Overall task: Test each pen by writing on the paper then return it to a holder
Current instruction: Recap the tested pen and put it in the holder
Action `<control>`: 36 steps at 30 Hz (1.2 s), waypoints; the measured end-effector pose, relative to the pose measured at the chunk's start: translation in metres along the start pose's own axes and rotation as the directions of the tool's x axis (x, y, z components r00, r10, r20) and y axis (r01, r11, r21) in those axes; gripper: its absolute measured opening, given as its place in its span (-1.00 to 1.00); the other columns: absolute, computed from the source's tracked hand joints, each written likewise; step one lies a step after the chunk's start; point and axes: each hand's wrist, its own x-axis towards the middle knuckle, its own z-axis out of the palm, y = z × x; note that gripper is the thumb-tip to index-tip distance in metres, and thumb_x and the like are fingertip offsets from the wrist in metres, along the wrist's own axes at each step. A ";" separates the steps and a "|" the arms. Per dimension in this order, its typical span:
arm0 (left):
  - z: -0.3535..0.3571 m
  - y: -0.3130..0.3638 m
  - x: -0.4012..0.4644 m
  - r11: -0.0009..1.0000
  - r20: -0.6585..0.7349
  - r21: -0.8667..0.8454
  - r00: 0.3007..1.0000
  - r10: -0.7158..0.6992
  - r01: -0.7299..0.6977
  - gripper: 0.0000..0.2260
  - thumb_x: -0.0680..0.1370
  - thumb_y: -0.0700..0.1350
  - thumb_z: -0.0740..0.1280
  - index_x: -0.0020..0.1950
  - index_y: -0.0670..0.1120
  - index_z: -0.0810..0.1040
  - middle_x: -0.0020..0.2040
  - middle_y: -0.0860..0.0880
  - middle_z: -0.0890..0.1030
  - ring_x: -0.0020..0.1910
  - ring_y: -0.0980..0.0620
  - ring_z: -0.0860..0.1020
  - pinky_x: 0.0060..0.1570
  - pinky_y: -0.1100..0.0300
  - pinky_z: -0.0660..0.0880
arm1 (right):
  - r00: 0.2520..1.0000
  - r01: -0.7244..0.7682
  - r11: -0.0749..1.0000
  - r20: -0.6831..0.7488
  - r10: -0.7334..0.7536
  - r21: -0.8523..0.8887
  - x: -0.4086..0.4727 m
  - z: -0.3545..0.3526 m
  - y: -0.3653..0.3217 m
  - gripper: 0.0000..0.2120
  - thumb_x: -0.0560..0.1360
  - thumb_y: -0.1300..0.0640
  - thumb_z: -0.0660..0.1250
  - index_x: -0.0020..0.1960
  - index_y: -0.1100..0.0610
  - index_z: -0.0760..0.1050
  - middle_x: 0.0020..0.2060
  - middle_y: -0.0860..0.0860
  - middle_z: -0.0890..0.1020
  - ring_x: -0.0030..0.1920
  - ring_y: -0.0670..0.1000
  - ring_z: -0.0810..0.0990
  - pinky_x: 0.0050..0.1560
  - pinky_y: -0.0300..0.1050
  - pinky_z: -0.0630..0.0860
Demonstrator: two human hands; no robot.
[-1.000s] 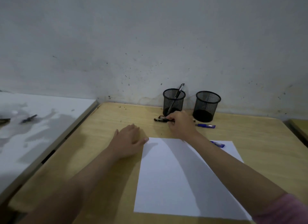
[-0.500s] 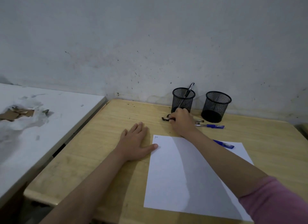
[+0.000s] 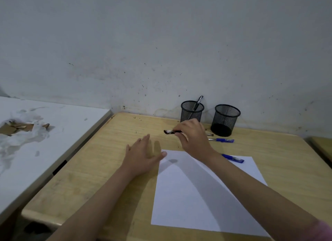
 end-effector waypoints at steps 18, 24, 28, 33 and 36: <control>-0.003 0.078 -0.029 0.520 -0.128 -0.854 0.977 -0.171 -0.021 -0.90 0.45 -0.30 0.39 -0.05 -0.18 0.63 -0.22 -0.11 0.68 -0.26 0.08 0.66 -0.14 0.30 0.57 | 0.683 -0.517 0.634 -0.169 0.710 0.575 -0.048 -0.048 -0.056 -0.63 0.39 0.04 0.48 0.12 0.09 0.46 -0.14 0.00 0.49 -0.14 -0.08 0.48 -0.11 -0.40 0.39; -0.004 0.086 -0.034 0.488 -0.087 -0.873 0.988 -0.125 -0.015 -0.93 0.44 -0.23 0.42 -0.10 -0.16 0.65 -0.26 -0.10 0.69 -0.24 0.04 0.66 -0.14 0.29 0.58 | 0.569 -0.632 0.286 0.181 0.802 0.720 -0.031 -0.048 -0.067 -0.81 0.52 0.05 0.33 -0.12 0.18 0.53 -0.37 0.08 0.44 -0.31 0.04 0.43 -0.26 -0.09 0.43; -0.008 0.077 -0.028 0.463 -0.076 -0.886 0.987 -0.144 0.000 -0.93 0.43 -0.22 0.43 -0.12 -0.17 0.66 -0.28 -0.09 0.69 -0.25 0.02 0.66 -0.17 0.27 0.57 | 0.612 -0.598 0.349 0.131 0.780 0.721 -0.030 -0.047 -0.069 -0.81 0.52 0.08 0.33 -0.20 0.17 0.53 -0.36 0.12 0.52 -0.33 0.02 0.47 -0.25 -0.05 0.45; -0.016 0.074 -0.023 0.533 -0.035 -0.846 0.998 -0.053 -0.002 -0.94 0.42 -0.28 0.42 -0.13 -0.21 0.64 -0.33 -0.03 0.68 -0.31 0.07 0.63 -0.23 0.29 0.54 | 0.657 -0.557 0.445 0.043 0.753 0.701 -0.036 -0.045 -0.080 -0.88 0.53 0.13 0.32 -0.19 0.05 0.52 -0.34 0.10 0.57 -0.33 -0.03 0.50 -0.25 -0.14 0.46; -0.037 0.039 -0.009 0.532 -0.115 -0.847 0.972 -0.206 0.012 -0.97 0.44 -0.29 0.39 -0.14 -0.23 0.62 -0.38 0.01 0.66 -0.39 0.13 0.59 -0.20 0.26 0.53 | 0.543 -0.420 0.474 -0.205 0.815 0.774 -0.026 -0.075 -0.057 -0.80 0.55 0.23 0.26 -0.24 0.07 0.45 -0.45 0.08 0.50 -0.45 -0.09 0.46 -0.34 -0.18 0.44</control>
